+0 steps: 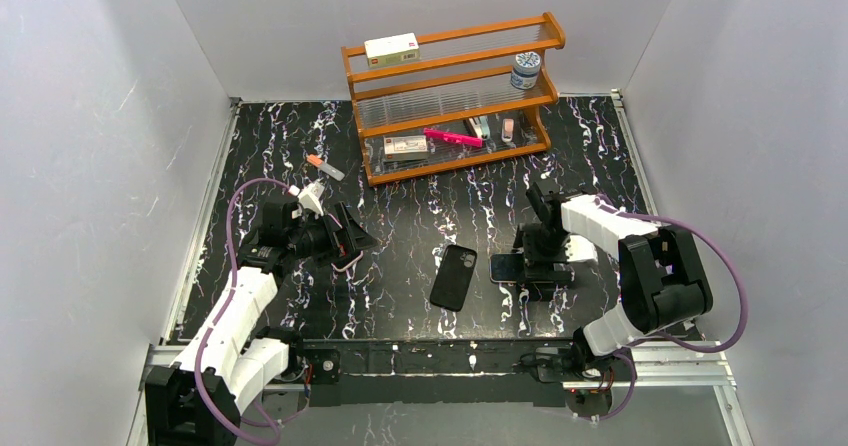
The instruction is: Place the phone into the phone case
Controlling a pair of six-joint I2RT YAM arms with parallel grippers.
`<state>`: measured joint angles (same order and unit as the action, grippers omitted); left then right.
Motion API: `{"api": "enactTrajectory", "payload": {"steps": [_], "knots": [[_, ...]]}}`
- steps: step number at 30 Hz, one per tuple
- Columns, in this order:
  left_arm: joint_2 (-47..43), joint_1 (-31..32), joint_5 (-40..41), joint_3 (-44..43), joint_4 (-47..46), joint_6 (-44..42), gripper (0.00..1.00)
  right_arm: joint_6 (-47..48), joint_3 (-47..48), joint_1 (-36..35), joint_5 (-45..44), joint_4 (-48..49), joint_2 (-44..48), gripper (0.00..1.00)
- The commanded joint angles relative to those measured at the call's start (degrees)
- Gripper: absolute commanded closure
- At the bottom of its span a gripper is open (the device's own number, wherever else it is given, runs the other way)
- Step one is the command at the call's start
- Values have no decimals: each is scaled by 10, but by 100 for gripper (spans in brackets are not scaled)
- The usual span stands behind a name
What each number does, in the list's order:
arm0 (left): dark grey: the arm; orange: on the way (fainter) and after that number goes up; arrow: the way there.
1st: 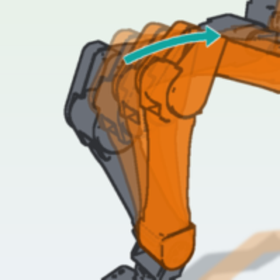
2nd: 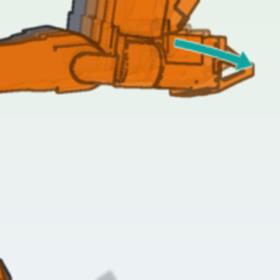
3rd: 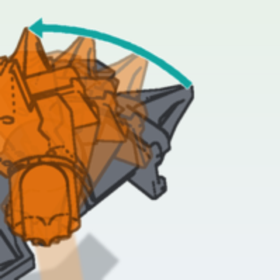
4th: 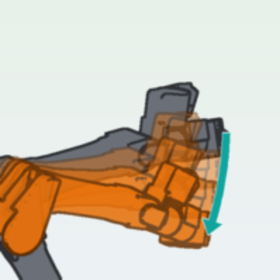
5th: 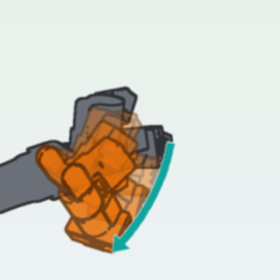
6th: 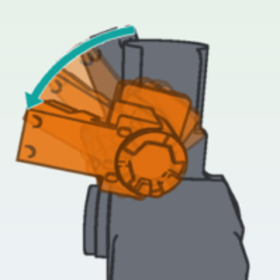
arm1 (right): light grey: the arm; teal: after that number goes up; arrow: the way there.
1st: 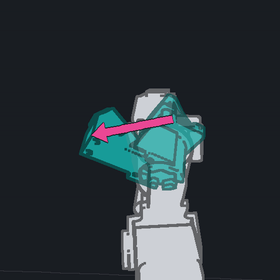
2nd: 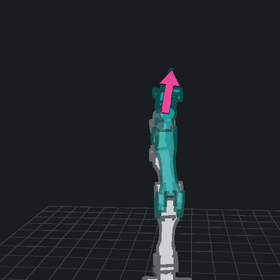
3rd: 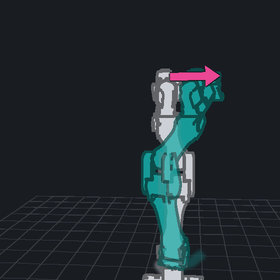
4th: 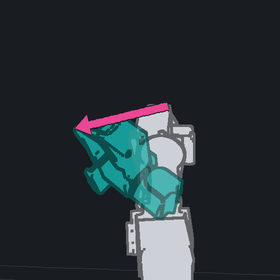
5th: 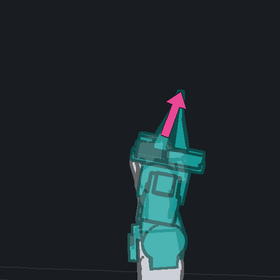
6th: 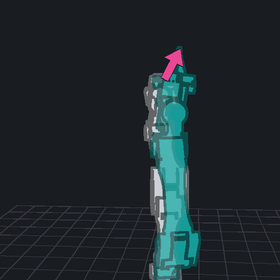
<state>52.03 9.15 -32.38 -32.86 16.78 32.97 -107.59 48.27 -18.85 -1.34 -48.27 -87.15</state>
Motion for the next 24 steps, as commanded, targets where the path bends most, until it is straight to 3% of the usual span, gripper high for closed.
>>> {"api": "enactTrajectory", "payload": {"steps": [1, 16, 24], "knots": [[-10, 3, -9, -21, 10, -9, 2, -12, -13, 1, -56, -44, 5, 2], [-2, 6, -10, -20, 9, -9, 2, -16, -13, 2, -70, -36, -5, 2], [3, 6, -6, -20, 9, -8, 2, 4, -26, 1, -61, -24, -15, 25]]}}
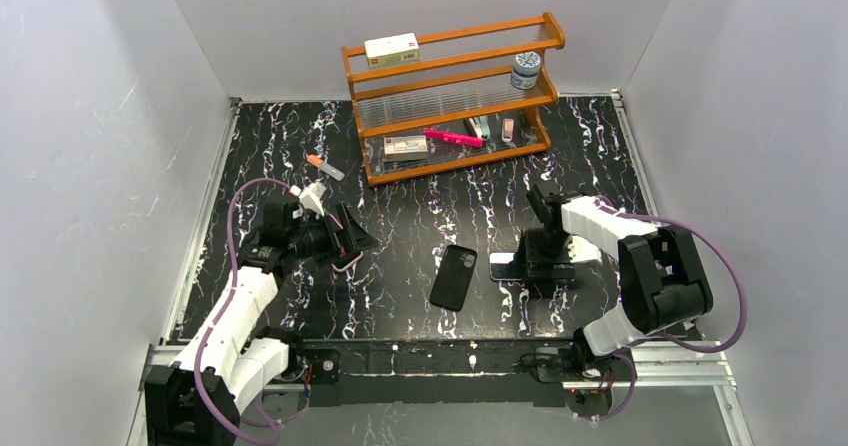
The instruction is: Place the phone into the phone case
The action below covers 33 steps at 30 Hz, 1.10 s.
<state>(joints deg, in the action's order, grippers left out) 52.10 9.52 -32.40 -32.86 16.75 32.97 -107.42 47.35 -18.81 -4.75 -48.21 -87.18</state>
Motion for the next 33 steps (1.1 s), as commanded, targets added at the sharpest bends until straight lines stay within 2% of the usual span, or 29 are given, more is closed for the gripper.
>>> {"api": "enactTrajectory", "payload": {"steps": [1, 5, 9, 13, 18, 22, 24, 27, 33], "knots": [[3, 2, -7, -20, 9, -8, 2, 6, -16, 1, -30, -25, -13, 29], [1, 3, -6, -20, 9, -8, 2, 38, -12, 1, -43, -25, -6, 49], [1, 3, -6, -20, 10, -8, 2, 112, -2, 1, -47, -28, -5, 72], [3, 3, -4, -20, 10, -8, 2, 177, 1, 1, -57, -33, 8, 91], [1, 3, -3, -20, 10, -7, 2, 250, -3, 1, -68, -29, 61, 93], [0, 4, 0, -18, 10, -6, 2, 350, 3, 1, -59, -3, 104, 94], [3, 8, -3, -19, 6, -7, 2, 423, 4, 1, -26, 25, 121, 97], [9, 17, 1, -19, 3, -3, 3, 481, -9, 1, 38, 60, 151, 98], [7, 61, 24, -11, -9, 19, 5, 534, -90, -1, 208, 220, 277, 87]]}}
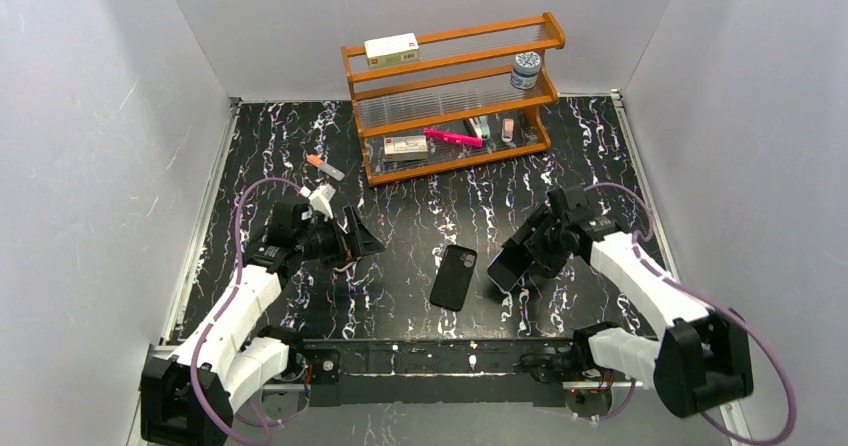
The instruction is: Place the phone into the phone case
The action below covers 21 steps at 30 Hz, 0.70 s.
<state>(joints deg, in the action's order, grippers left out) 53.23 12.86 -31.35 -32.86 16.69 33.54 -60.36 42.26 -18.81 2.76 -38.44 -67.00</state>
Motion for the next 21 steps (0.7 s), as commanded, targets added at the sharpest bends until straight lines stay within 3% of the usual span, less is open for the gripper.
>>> {"api": "enactTrajectory", "payload": {"steps": [1, 9, 14, 21], "knots": [[-6, 37, 20, -10, -11, 18, 5, 60, -51, -2, 143, 137, 90, 86], [14, 94, 57, -1, -38, 40, 5, 42, -72, -34, 189, 205, 75, 85], [24, 114, 72, 1, -45, 45, 5, -4, -84, -113, 160, 282, 59, 84], [17, 119, 85, 6, -45, 48, 6, -40, -73, -212, 118, 357, -29, 83]]}}
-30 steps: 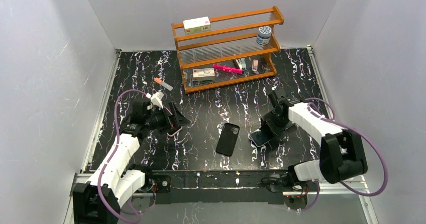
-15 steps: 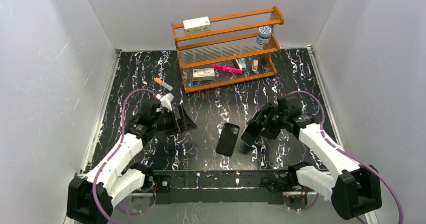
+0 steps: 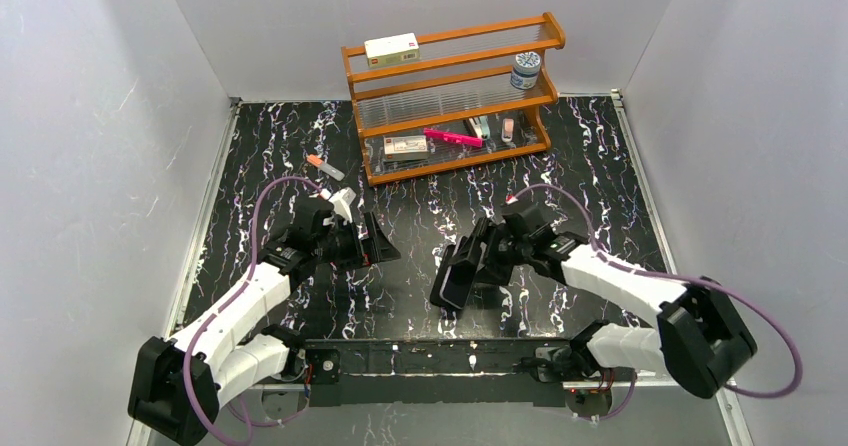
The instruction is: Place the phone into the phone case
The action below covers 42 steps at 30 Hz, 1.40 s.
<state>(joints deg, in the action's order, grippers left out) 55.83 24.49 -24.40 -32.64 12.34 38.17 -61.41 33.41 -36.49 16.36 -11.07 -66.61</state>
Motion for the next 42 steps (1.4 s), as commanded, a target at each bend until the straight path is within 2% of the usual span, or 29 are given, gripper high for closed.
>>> {"api": "enactTrajectory", "payload": {"steps": [1, 14, 25, 32, 38, 40, 41, 42], "knots": [[-9, 4, 17, 5, -2, 2, 6, -31, 19, -42, -24, 94, -48, 83], [-19, 4, 24, 11, 7, 2, 7, -31, 35, -55, -50, 127, -140, 77], [-4, 4, 25, -5, 12, 0, 8, -38, 62, -55, -101, 52, -149, 73], [-13, 4, 26, 1, 12, 6, 9, -34, 60, -55, -89, 40, -159, 62], [-9, 4, 25, -3, 14, 8, 9, -21, 64, -55, -86, 12, -145, 48], [-9, 4, 28, -5, 14, 7, 9, -18, 64, -55, -85, 4, -136, 40], [-8, 5, 29, -6, 15, 8, 9, -18, 63, -56, -84, 4, -132, 31], [-5, 4, 28, -9, 15, 7, 9, -18, 64, -55, -83, 2, -128, 27]]}}
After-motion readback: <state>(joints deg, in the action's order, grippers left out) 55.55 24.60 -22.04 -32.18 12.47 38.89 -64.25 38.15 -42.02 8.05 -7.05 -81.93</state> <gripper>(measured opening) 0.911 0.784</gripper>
